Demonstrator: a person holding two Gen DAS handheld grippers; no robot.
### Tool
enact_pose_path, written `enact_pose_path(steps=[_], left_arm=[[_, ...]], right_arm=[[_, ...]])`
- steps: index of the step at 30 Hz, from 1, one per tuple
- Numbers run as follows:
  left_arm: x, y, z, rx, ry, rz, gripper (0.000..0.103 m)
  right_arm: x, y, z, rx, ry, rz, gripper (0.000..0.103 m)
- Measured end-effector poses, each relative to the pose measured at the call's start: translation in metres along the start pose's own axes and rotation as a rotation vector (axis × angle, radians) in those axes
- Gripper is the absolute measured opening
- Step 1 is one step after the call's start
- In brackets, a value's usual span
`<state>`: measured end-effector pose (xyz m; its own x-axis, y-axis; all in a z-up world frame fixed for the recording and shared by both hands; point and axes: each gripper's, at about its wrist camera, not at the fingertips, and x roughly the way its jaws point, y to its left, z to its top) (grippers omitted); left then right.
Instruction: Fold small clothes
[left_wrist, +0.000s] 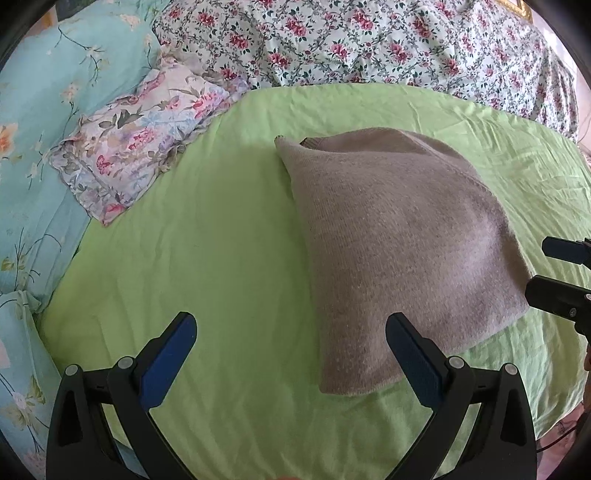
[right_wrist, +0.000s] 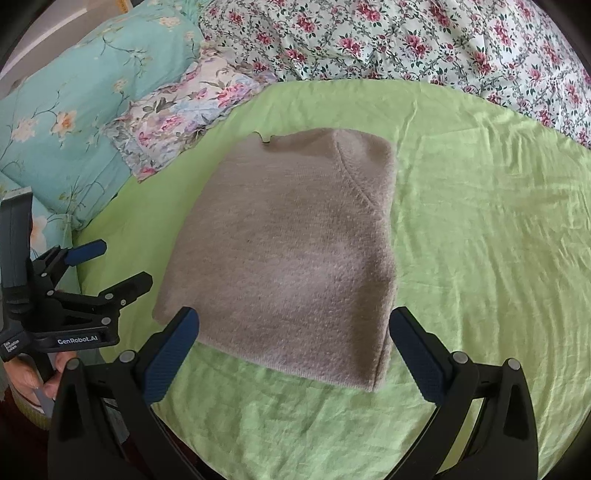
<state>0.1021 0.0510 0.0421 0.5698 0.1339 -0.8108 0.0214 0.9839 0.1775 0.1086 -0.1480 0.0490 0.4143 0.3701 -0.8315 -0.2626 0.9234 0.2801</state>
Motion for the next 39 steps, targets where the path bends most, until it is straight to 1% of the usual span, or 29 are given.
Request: enact_pose_path(steps=[15,24,39], left_arm=[[0.01,0.002,0.007,-0.007,0.018,0.003,0.102],[0.012,0.0,0.008,-0.009,0.023,0.009,0.102],[0.009,0.0,0.008,-0.012,0.018,0.008,0.102]], right_arm=[[0.007,-0.002,0.008,-0.011,0.008,0.003,0.103],[0.01,-0.01,0.014,-0.016,0.012,0.008,0.103],[0.01,-0.01,0.015,-0.016,0.008,0.005,0.103]])
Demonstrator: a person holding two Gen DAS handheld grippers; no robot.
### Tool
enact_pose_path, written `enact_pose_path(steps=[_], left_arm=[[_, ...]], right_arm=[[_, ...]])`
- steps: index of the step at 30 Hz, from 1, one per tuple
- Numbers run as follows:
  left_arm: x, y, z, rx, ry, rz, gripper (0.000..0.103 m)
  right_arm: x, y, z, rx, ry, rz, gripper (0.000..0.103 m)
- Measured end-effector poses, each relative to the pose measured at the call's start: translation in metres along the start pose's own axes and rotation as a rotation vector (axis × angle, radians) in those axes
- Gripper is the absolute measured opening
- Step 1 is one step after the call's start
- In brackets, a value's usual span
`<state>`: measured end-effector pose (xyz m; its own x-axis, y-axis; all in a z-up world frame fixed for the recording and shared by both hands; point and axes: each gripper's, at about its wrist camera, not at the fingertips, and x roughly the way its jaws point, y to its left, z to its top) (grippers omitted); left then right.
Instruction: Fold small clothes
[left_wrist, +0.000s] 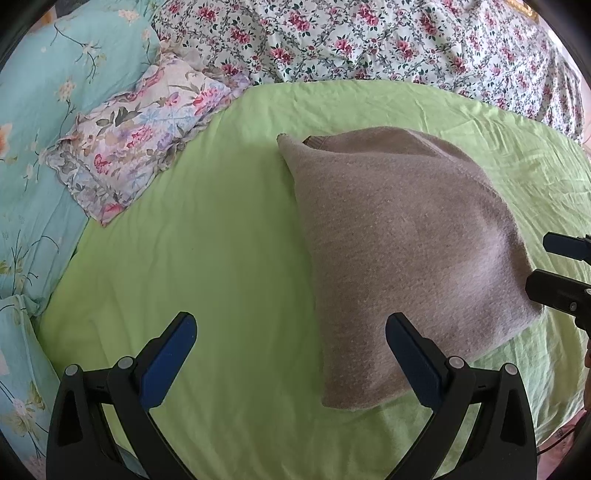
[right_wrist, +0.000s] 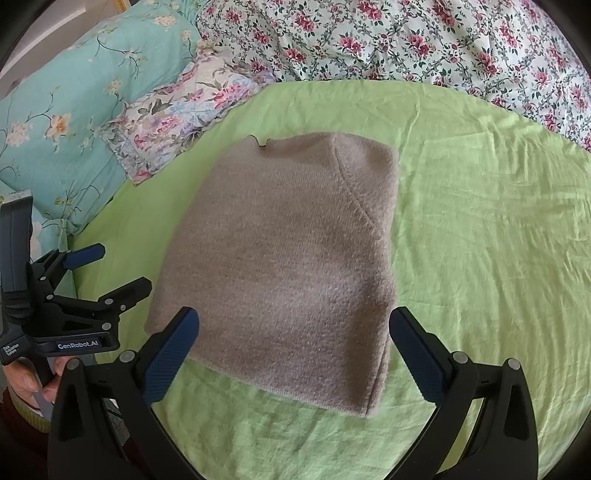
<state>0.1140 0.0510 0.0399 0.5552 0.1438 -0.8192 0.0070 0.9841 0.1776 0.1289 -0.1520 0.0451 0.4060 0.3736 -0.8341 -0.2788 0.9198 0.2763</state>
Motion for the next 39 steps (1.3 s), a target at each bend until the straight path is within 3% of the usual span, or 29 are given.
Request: enact_pose_path(steps=[39], left_arm=[[-0.0073,-0.0014,0.0084,0.003,-0.028,-0.006,0.102]], right_arm=[[-0.0077,0.0002,0.0081,-0.021,-0.011,-0.005,0.103]])
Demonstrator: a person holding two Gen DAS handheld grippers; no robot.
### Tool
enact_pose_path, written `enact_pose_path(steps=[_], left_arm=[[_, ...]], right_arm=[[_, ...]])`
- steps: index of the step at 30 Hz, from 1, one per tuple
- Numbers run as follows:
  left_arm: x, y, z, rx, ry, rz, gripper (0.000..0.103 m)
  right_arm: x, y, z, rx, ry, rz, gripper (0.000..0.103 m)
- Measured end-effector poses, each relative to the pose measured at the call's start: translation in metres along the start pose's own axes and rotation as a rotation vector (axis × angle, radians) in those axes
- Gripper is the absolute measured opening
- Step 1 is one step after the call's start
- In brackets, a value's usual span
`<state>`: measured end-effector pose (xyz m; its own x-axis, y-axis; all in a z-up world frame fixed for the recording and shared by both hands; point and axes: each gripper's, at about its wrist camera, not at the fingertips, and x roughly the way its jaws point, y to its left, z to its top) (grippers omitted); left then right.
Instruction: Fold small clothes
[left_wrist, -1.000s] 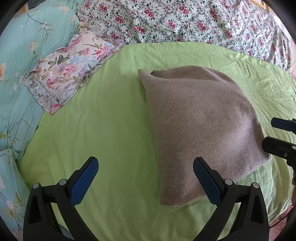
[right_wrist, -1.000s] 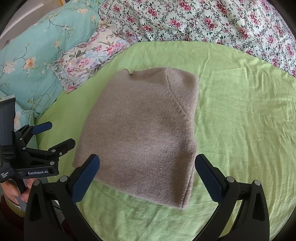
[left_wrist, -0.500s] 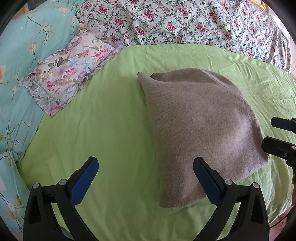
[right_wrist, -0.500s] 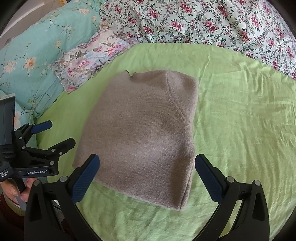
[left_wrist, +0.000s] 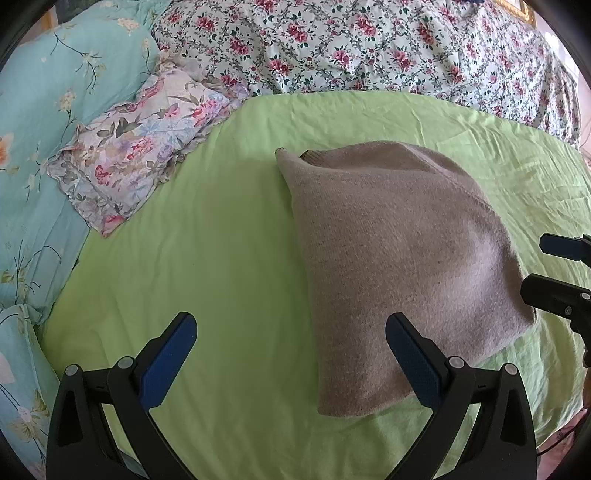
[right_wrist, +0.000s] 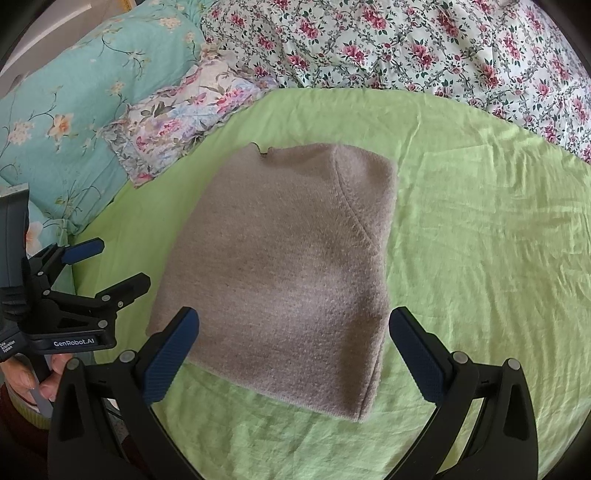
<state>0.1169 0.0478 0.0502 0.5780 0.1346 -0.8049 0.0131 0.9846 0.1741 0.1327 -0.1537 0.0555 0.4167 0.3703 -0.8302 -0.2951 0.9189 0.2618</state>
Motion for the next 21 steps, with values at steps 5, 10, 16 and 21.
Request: enact_pose_path(steps=[5,10,16,21], left_arm=[[0.0,0.0001,-0.0001,0.001,0.0,0.001,0.102],[0.0,-0.0007,0.0003,0.004,0.001,0.0,0.102],[0.0011,-0.0014,0.0022,0.009,-0.001,-0.004,0.102],[0.002,-0.0027,0.0042,0.014,0.0,-0.007,0.102]], right_arm=[[-0.0002,0.0011,0.0009,-0.001,0.0,-0.002,0.103],[0.0,0.0012,0.0014,0.0,0.003,-0.003,0.103],[0.0004,0.0013,0.0013,0.001,0.003,-0.003,0.103],[0.0005,0.0021,0.0011,0.002,0.002,-0.004,0.103]])
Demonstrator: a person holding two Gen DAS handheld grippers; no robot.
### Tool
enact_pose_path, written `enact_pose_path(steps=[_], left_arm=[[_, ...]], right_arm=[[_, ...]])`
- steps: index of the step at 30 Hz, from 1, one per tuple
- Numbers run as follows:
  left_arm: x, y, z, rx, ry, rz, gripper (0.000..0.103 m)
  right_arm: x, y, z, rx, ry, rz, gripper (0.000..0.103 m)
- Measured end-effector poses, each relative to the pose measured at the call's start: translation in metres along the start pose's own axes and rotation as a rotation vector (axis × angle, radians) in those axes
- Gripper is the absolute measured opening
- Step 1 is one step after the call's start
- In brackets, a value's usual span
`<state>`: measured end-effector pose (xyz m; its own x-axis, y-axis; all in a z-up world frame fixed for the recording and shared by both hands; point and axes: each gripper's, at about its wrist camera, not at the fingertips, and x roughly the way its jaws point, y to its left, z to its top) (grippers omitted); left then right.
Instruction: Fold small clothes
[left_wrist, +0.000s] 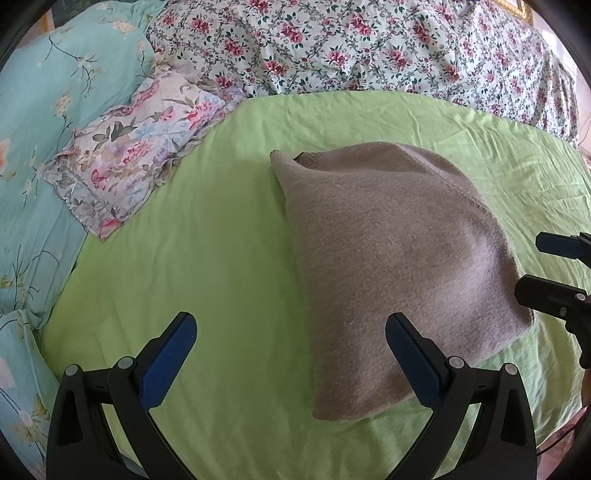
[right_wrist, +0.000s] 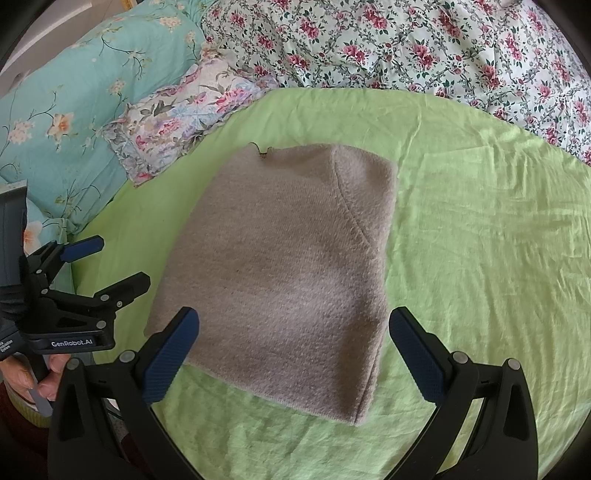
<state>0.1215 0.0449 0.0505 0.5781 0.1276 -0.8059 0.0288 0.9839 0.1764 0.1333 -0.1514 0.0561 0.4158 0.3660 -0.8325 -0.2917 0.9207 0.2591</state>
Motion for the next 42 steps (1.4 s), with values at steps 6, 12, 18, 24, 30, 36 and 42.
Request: enact_pose_path(steps=[6,12,18,24,30,36,42], left_arm=[[0.0006,-0.0003,0.0013,0.0,0.0,-0.002,0.102],[0.002,-0.001,0.0032,0.003,-0.001,-0.004,0.102],[0.0035,-0.0007,0.0041,0.003,-0.002,0.0,0.102],[0.0034,-0.0003,0.0048,0.002,-0.002,-0.006,0.102],[0.0035,-0.0003,0.0053,0.003,-0.004,-0.007,0.102],[0.0034,-0.001,0.0064,0.005,-0.006,-0.007,0.102],[0.0031,-0.001,0.007,0.004,-0.006,-0.007,0.102]], right_arm=[[0.0017,-0.0036,0.0015,-0.003,0.003,0.003,0.103],[0.003,-0.0042,0.0019,-0.002,0.003,0.003,0.103],[0.0053,-0.0049,0.0025,-0.004,0.001,0.011,0.103],[0.0052,-0.005,0.0027,-0.004,0.001,0.011,0.103],[0.0052,-0.0055,0.0029,-0.003,0.001,0.011,0.103],[0.0051,-0.0063,0.0034,-0.005,0.001,0.012,0.103],[0.005,-0.0061,0.0038,-0.005,0.001,0.01,0.103]])
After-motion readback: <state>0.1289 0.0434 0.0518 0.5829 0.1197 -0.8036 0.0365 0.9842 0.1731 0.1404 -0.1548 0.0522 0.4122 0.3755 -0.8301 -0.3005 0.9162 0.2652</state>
